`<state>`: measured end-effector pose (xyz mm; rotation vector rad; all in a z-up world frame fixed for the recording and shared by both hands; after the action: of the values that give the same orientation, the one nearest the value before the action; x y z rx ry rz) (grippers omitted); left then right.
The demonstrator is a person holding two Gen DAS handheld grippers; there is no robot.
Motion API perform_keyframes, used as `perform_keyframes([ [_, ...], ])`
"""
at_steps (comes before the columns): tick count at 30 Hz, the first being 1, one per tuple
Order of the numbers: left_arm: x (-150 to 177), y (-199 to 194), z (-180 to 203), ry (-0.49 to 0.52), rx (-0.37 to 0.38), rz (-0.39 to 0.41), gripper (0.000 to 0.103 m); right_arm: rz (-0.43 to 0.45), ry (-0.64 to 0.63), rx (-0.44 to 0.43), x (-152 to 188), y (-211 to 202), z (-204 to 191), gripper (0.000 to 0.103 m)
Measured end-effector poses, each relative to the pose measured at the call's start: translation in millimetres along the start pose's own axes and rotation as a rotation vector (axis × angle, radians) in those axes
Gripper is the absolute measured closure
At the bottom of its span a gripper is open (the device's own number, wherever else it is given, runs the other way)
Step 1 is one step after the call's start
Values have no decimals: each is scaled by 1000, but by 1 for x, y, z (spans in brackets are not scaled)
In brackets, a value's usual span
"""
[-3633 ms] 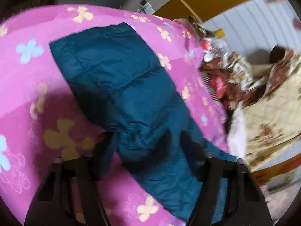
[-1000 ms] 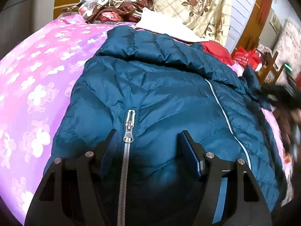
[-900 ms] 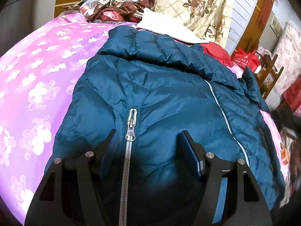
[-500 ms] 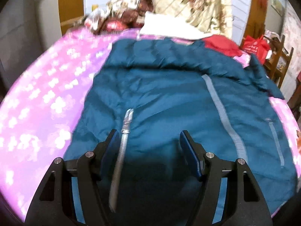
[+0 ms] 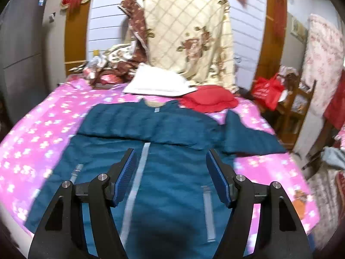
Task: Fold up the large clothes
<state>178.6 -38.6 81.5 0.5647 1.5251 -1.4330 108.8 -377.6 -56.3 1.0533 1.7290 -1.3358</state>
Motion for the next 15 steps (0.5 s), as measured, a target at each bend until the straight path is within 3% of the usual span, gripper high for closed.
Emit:
perform_keyframes([
  [3,-9,-1,36,28,15,8,36,19,29,47,-2,-21,20,45],
  [8,-19,-15,91,108,80,46,36,11,183,38,-4,-50,54,45],
  [11,-18,-25,107,141,117,59,36,31,200,53,-13,-60,59,45],
  [15,-20,-36,110,157,119,98,36,40,208,12,-26,-72,53,45],
])
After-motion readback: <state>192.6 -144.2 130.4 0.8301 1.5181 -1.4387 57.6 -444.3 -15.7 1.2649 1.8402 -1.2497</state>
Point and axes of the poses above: each gripper's, at about its wrist camera, not at the fingertips, and y roughly the way its jaws point, z to its right, x to its underside, the point moved 3 cm from there along y, roughly the way its jaws point, and after that the axes turned 2 degrees about -x, right-handed, at the moved point
